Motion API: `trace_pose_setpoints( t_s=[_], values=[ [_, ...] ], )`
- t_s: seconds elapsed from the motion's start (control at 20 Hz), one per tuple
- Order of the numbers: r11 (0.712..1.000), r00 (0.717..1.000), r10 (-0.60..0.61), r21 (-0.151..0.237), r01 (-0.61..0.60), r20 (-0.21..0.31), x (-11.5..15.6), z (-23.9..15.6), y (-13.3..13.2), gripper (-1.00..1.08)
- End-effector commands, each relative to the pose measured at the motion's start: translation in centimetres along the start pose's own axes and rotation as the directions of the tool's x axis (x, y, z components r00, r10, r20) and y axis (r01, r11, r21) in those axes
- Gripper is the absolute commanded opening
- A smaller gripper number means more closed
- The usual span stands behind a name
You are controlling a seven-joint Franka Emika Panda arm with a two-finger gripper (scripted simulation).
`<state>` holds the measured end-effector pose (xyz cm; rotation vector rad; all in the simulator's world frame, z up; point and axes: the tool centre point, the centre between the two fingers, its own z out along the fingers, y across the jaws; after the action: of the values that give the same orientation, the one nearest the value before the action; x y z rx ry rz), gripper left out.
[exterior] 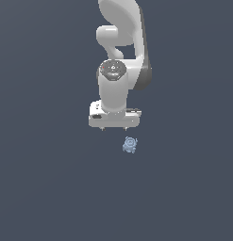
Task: Pick up the object and move it to a goal position.
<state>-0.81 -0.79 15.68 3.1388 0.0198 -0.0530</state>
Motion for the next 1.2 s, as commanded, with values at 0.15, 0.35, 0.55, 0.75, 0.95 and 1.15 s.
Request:
trace_pose_setpoints(
  t_s=[0.15,0.35,0.55,0.75,0.95,1.15],
  values=[
    [1.000,1.000,-0.004,-0.002,0.004,-0.002,0.1,0.0,0.2,1.00],
    [1.000,1.000,-0.020,-0.009,0.020,-0.008,0.5,-0.2,0.8,1.00],
    [1.000,1.000,-0.029,-0.013,0.029,-0.012,0.7,-0.2,1.2,1.00],
    [1.000,1.000,-0.029,-0.012,0.029,-0.011,0.6,-0.3,1.2,1.00],
    [1.000,1.000,-0.025,-0.012,0.025,-0.011,0.7,-0.2,1.1,1.00],
    [1.000,1.000,-0.005,-0.011,0.005,-0.013,0.8,0.2,0.6,1.00]
  ],
)
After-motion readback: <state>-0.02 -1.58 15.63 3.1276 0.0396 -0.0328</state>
